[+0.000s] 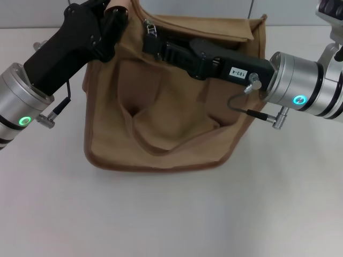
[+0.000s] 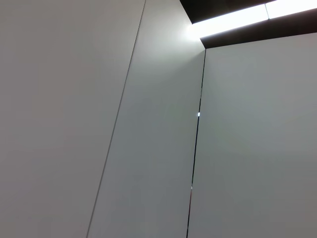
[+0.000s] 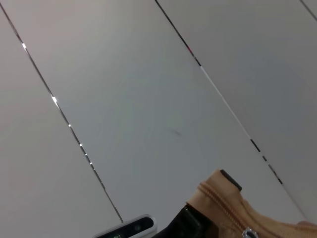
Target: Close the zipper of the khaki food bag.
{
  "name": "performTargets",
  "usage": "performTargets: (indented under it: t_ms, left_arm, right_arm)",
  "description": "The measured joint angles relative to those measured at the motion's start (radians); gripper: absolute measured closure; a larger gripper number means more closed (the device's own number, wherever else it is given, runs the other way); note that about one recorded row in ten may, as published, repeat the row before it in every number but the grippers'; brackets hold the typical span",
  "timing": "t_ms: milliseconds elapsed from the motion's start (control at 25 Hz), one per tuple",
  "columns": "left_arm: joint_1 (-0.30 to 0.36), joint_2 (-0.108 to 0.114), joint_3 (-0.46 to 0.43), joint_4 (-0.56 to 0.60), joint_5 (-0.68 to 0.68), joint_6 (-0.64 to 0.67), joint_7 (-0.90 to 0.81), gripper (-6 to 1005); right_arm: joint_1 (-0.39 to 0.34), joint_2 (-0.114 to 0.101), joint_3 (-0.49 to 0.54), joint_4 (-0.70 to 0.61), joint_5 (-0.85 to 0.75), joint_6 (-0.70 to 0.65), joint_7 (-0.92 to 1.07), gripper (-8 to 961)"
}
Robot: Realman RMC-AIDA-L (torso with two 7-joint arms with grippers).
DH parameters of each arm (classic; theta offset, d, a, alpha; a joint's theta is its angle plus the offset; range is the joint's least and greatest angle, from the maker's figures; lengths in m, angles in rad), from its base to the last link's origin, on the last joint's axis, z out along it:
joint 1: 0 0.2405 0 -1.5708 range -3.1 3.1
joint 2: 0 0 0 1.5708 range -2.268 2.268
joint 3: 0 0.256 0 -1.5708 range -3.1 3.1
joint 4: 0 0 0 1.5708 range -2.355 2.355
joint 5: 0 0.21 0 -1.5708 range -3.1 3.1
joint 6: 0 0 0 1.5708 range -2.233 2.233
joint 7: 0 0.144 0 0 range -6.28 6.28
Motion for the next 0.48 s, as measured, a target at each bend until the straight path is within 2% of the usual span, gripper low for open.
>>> performTargets:
  t_ms: [200,480]
  left_arm:
    - [0.005,0.000,-0.003,0.000,0.000,0.000,0.000,972]
    - [0.015,0.000,-0.007,0.000,0.001,0.004,0.004,972]
  right_arm:
    - [-0.004,0.000,-0.001,-0.006,-0.001,-0.004,-0.004,875]
    - [-0.030,0.000,0.003,-0.008,0.003,-0.008,-0.005,926]
